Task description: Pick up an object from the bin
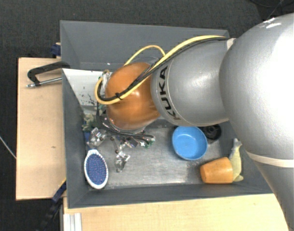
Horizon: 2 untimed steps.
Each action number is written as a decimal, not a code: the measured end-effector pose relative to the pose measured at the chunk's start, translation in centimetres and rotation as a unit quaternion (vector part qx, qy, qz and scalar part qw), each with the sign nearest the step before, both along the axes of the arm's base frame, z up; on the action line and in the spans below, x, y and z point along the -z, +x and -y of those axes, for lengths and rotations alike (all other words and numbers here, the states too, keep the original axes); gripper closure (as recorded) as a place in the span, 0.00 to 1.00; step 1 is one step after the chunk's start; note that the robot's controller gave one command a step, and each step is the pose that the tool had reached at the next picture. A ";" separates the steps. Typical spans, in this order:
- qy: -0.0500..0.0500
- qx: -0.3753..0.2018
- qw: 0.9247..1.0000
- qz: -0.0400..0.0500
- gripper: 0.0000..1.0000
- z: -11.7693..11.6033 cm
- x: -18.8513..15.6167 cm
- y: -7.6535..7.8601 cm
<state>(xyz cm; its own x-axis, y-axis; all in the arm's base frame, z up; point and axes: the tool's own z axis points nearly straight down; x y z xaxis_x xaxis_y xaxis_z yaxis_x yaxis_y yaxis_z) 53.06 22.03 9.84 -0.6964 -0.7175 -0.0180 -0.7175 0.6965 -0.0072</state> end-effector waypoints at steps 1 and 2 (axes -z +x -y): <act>-0.001 -0.073 0.997 -0.002 0.00 -0.4 -9.4 -1.4; 0.000 -0.198 0.980 0.004 0.00 -0.5 0.1 0.4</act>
Offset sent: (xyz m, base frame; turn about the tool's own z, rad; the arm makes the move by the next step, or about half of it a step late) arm -0.0164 0.0019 0.0888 -0.1465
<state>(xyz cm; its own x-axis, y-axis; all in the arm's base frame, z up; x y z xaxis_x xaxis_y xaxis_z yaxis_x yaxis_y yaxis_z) 53.47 22.58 9.72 -0.3622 -0.9318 -0.0224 -0.9318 0.3626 -0.0147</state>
